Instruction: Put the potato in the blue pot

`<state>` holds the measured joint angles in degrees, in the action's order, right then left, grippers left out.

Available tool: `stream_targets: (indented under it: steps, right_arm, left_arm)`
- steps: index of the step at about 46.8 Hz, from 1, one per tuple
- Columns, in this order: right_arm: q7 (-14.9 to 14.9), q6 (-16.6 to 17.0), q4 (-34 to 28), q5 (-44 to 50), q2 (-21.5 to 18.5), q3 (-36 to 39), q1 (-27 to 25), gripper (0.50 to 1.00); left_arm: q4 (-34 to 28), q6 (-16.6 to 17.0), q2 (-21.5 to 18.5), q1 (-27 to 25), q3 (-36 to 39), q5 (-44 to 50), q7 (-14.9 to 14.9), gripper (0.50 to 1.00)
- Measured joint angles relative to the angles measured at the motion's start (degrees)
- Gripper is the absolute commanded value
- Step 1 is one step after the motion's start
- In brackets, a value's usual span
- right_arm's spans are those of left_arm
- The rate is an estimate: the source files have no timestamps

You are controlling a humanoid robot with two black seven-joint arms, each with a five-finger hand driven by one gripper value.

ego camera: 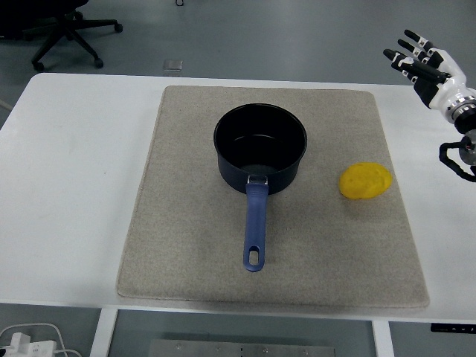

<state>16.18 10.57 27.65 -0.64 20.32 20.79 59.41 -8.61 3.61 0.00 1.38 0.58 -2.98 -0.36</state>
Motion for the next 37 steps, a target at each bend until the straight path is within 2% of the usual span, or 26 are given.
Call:
stream_targets:
  steps: [12,23,37]
  right_arm:
    - [0.46,3.32,13.38,4.79,11.33,-2.90,-0.81,0.926]
    - [1.18,6.40,25.99,12.53,21.17,-3.03,-4.55,0.926]
    - [4.44,6.20,36.45,18.03,26.51,-2.88,-10.25,0.926]
  left_arm:
    - [0.00,0.00,0.00,0.00,0.00,0.00,0.02,0.996]
    - [0.00,0.00,0.00,0.01,-0.04,0.00,0.01,0.996]
    - [0.00,-0.02,0.00,0.01,0.00,0.00,0.01,0.996]
